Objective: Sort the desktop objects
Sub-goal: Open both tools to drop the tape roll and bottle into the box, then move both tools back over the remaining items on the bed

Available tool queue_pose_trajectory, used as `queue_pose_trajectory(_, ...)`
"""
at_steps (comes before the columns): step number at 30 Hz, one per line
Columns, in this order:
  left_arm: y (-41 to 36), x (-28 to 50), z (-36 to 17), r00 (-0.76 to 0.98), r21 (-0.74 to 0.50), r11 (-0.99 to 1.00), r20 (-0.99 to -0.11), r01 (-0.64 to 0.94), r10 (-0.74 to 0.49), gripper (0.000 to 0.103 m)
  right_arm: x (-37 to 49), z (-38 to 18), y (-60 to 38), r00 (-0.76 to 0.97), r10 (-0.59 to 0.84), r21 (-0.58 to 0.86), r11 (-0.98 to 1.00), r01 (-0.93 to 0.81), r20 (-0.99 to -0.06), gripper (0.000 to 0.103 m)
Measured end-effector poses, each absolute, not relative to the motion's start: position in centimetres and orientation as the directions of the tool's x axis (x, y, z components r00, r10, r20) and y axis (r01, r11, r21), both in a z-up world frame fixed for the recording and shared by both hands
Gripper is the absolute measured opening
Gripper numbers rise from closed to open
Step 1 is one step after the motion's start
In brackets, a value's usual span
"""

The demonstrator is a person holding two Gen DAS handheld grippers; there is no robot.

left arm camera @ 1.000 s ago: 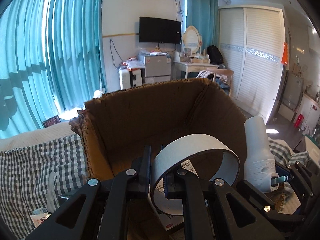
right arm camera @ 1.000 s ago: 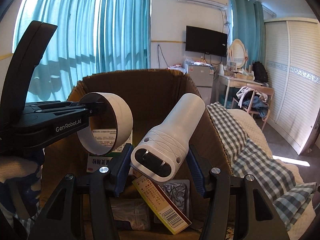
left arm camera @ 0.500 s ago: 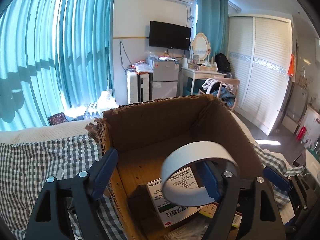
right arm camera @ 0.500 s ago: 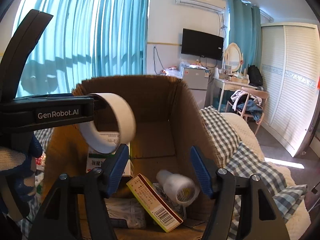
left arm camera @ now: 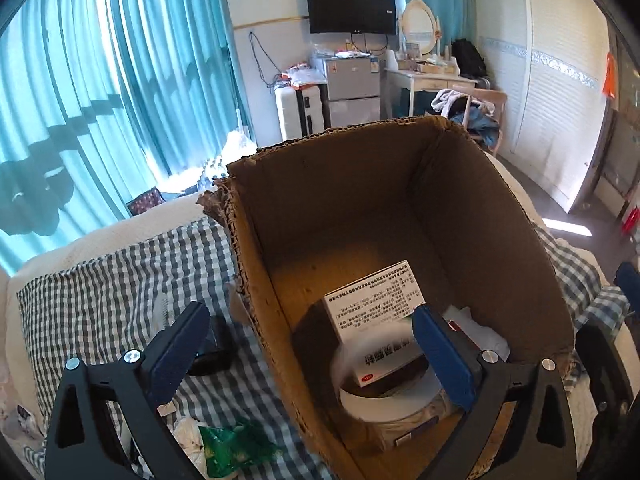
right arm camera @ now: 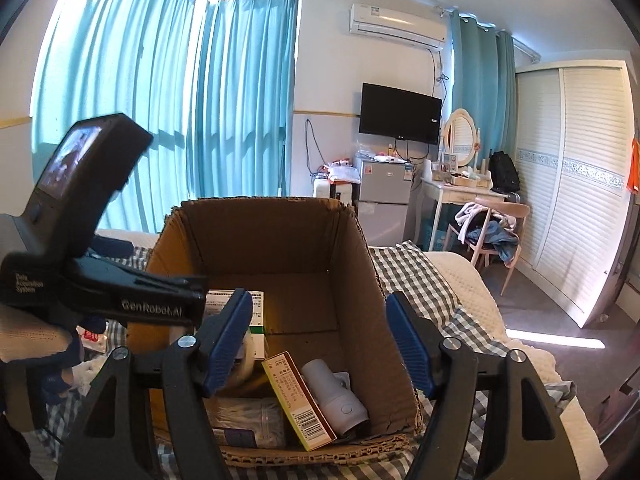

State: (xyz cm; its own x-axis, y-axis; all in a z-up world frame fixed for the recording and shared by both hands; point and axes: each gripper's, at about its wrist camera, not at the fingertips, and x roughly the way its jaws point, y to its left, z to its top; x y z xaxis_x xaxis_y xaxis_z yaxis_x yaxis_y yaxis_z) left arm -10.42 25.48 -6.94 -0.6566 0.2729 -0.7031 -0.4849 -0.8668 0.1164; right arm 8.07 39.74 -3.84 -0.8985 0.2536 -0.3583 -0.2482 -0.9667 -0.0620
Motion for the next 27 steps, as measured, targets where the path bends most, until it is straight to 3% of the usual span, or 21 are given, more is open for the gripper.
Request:
queue_pose_trajectory(6, 23.7, -7.6, -4.6, -0.699, 0.092, -0.869, -0.638, -0.486, 0.324, 0.103, 9.5, -2.1, 39.0, -0.916, 0.257, -0.068, -0.966, -0.248, -0.307, 0.072)
queue_pose_trajectory(8, 22.8, -6.7, -3.3, -0.722, 0.087, -0.873, -0.604, -0.480, 0.337, 0.103, 10.1, -1.5, 38.7, -0.923, 0.263, -0.072, -0.965, -0.253, -0.281, 0.081)
queue_pose_trajectory(13, 19.7, -4.2, 0.5, -0.789, 0.060, -0.896, -0.501, -0.441, 0.355, 0.103, 11.7, 0.1, 37.7, -0.937, 0.269, -0.069, -0.963, -0.260, -0.222, 0.090)
queue_pose_trajectory(17, 17.0, -2.1, 2.9, -0.835, 0.042, -0.914, -0.425, -0.403, 0.348, 0.103, 13.2, 1.4, 36.7, -0.945, 0.286, -0.073, -0.958, -0.277, -0.161, 0.102)
queue_pose_trajectory(27, 10.3, 1.2, 6.9, -0.917, 0.006, -0.953, -0.273, -0.304, 0.291, 0.103, 16.1, 4.2, 34.0, -0.965, 0.262, -0.042, -0.964, -0.261, -0.015, 0.103)
